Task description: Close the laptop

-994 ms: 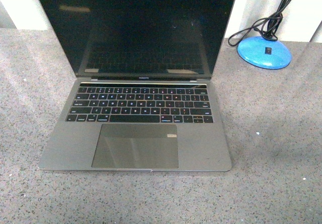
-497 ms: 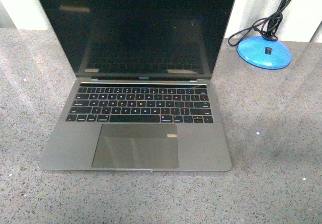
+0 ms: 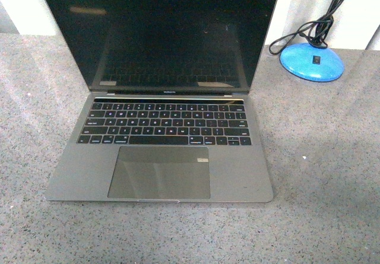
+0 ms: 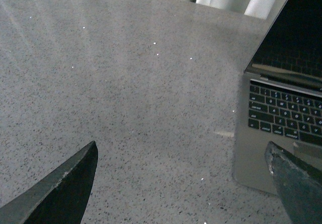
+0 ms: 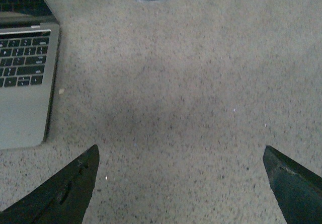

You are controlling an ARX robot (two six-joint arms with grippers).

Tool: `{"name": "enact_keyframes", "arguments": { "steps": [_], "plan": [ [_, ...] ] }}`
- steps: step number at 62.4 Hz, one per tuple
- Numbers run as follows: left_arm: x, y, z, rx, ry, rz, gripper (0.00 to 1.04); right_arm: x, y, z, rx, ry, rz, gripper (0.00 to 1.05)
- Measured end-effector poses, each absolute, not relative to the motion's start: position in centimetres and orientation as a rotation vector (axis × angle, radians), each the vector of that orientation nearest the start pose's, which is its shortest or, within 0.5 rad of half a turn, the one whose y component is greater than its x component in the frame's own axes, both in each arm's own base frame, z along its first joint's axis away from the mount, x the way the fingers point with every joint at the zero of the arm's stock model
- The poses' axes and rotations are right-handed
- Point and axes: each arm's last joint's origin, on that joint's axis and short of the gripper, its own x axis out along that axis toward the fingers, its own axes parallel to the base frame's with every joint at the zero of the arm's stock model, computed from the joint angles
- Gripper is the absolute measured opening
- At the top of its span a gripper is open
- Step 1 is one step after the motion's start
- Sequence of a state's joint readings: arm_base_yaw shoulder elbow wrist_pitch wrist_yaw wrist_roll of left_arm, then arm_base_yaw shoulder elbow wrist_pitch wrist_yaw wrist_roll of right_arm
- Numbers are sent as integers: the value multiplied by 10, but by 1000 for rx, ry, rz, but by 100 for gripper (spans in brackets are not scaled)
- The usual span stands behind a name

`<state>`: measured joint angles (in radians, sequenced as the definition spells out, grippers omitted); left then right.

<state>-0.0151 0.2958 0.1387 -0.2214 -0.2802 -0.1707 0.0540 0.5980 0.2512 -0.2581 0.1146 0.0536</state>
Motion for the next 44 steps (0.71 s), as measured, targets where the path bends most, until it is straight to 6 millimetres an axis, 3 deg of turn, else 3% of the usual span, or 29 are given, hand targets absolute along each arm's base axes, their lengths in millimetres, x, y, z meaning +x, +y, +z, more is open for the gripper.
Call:
{"name": "enact_keyframes", "arguments": {
  "steps": [10, 19, 35, 44],
  "plan": [
    [132, 18, 196, -171, 256, 213, 98, 182, 15, 198, -108, 560, 25, 95],
    [173, 18, 218, -181, 203, 77, 98, 227, 30, 208, -222, 569, 99, 95],
    [245, -18, 246, -108, 119, -89, 98, 303, 51, 223, -360, 534, 148, 95],
    [277, -32, 251, -76, 95, -110, 98, 338, 62, 237, -389, 492, 176, 95]
  ]
}}
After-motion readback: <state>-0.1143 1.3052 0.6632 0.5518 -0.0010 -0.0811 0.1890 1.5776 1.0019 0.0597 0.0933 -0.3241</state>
